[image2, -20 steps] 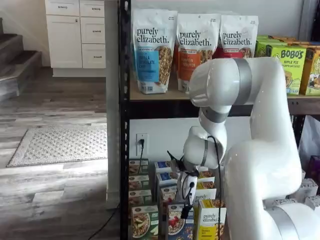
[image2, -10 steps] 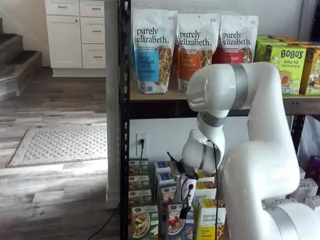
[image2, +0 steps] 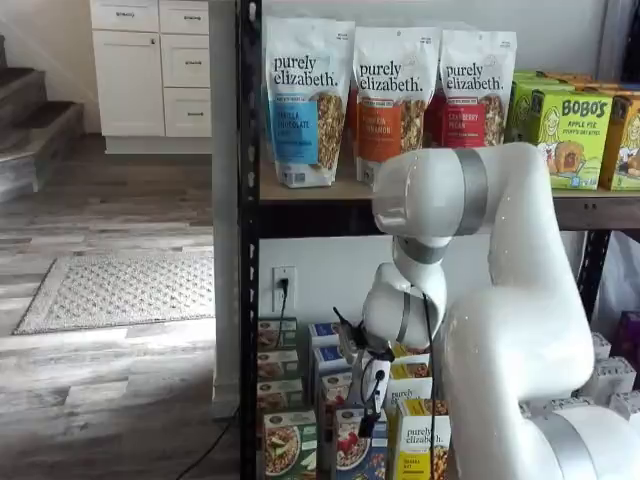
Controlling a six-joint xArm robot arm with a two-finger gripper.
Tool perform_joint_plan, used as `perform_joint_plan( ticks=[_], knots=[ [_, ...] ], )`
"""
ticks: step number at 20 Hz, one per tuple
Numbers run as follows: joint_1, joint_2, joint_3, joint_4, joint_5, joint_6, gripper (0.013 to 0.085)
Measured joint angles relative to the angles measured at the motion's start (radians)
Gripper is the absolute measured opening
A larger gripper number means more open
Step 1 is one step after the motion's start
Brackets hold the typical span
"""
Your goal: Pick up the blue and white box that is on the bottom shelf, the second box from the left
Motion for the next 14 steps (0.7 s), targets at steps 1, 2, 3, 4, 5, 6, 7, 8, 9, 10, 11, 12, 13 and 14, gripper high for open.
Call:
perform_joint_plan(
  ticks=[1, 2, 3, 4, 5, 6, 7, 8, 9, 10, 11, 12, 13, 14],
  knots=[
    [-0.002, 0.009, -0.009, 0.001, 0.0, -0.003, 0.085],
    [-0.003, 0.016, -0.017, 0.004, 0.0, -0.007, 0.085],
    [-0.005, 0.023, -0.025, 0.009, 0.002, -0.012, 0.085],
    [-0.007, 0.03, -0.035, 0.017, 0.005, -0.021, 0.085],
    [-0.008, 0.035, -0.043, 0.025, 0.01, -0.028, 0.085],
    [-0.01, 0.039, -0.048, 0.028, 0.012, -0.032, 0.085],
    [-0.011, 0.042, -0.054, 0.028, 0.014, -0.033, 0.085],
    [-0.012, 0.046, -0.059, 0.025, 0.016, -0.031, 0.085],
    [-0.013, 0.049, -0.063, 0.019, 0.018, -0.027, 0.085],
    [-0.014, 0.053, -0.068, 0.009, 0.018, -0.019, 0.085],
    [-0.015, 0.057, -0.073, -0.002, 0.018, -0.01, 0.085],
    [-0.015, 0.062, -0.079, -0.014, 0.019, 0.001, 0.085],
    [-0.016, 0.067, -0.085, -0.026, 0.021, 0.011, 0.085],
    [-0.016, 0.075, -0.094, -0.041, 0.025, 0.023, 0.085]
  ],
)
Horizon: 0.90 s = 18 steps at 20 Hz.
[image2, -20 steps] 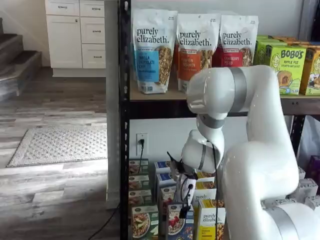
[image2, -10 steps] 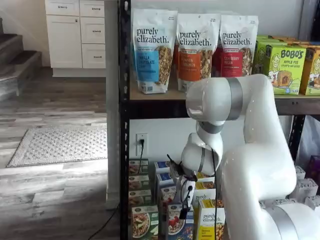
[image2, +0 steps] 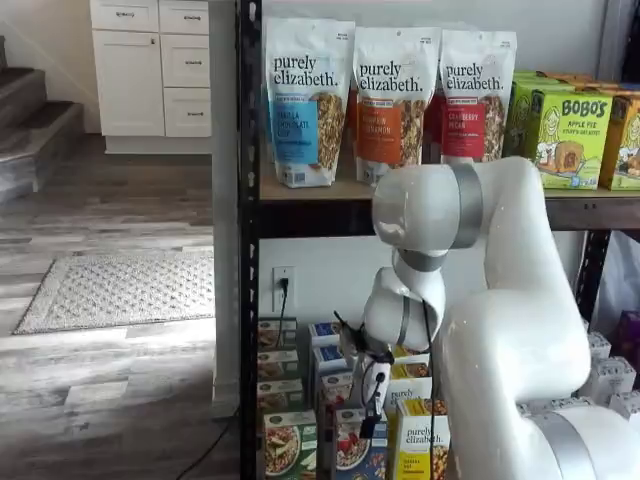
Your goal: Pick up the blue and white box that is on the bottom shelf, the second box from the left
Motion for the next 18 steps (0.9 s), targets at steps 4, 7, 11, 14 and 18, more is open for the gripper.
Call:
perform_joint_plan(
  ticks=[4, 7, 11, 14, 18],
  knots=[
    [0.001, 0.026, -0.033, -0.044, 0.021, 0.041, 0.085],
    [0.001, 0.039, -0.055, -0.077, 0.041, 0.071, 0.085],
    [0.002, 0.047, -0.065, -0.101, 0.045, 0.092, 0.085],
    [0.001, 0.049, -0.067, -0.12, 0.052, 0.108, 0.085],
    [-0.001, 0.048, -0.064, -0.14, 0.059, 0.123, 0.085]
  ],
)
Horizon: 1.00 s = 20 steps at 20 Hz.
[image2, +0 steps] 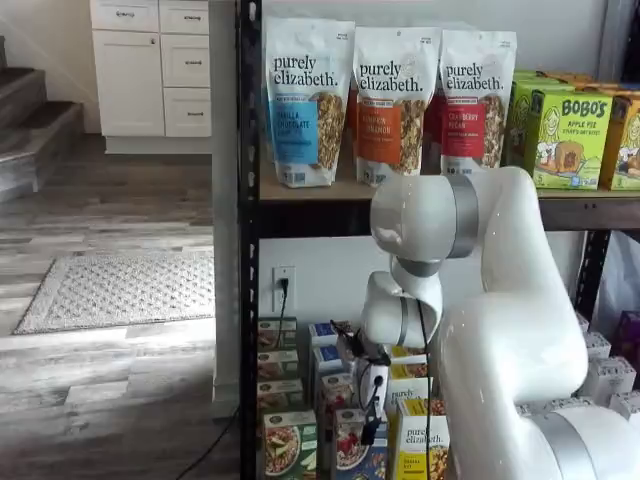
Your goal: Pick up the blue and white box that is on the bottom shelf, the second box from the left
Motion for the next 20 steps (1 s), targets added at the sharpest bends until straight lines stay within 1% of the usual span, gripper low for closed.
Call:
perform_joint_plan(
  ticks=[3, 9, 13, 20],
  knots=[
    [0.0, -0.002, 0.008, -0.008, -0.009, 0.006, 0.085],
    [0.003, -0.003, 0.014, -0.009, -0.018, 0.01, 0.085],
    [0.008, 0.002, 0.016, -0.019, -0.035, 0.022, 0.085],
    [0.012, 0.011, 0.014, -0.009, -0.048, 0.017, 0.085]
  ],
)
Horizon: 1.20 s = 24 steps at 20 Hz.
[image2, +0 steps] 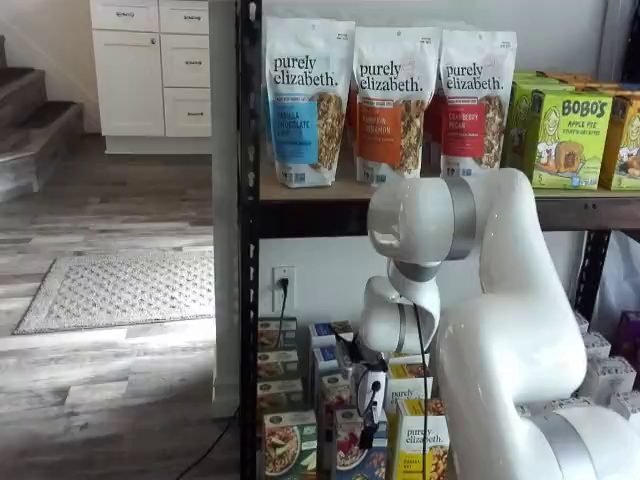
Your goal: Pick up the blue and white box that is on the bottom shelf, the second box from the left
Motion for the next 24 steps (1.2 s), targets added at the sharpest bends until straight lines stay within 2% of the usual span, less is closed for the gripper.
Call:
perform_joint_plan(
  ticks=[3, 5, 6, 7, 10, 12, 18, 20, 23, 24],
  knots=[
    [-0.001, 0.0, -0.002, 0.003, 0.006, -0.003, 0.085],
    [-0.001, 0.001, -0.003, 0.005, 0.012, -0.005, 0.077],
    [-0.001, 0.0, -0.003, 0.006, 0.013, -0.006, 0.077],
    [-0.002, 0.0, -0.003, 0.006, 0.015, -0.006, 0.073],
    [-0.001, -0.001, -0.004, 0.005, 0.019, -0.004, 0.069],
    [0.0, -0.001, -0.002, 0.0, 0.018, 0.001, 0.061],
    [0.003, -0.002, 0.002, -0.002, 0.014, 0.006, 0.061],
    [0.004, -0.003, 0.002, 0.0, 0.017, 0.005, 0.053],
    [0.006, -0.005, 0.002, 0.004, 0.02, 0.002, 0.049],
    [0.006, -0.006, 0.003, 0.005, 0.021, 0.002, 0.045]
  ],
)
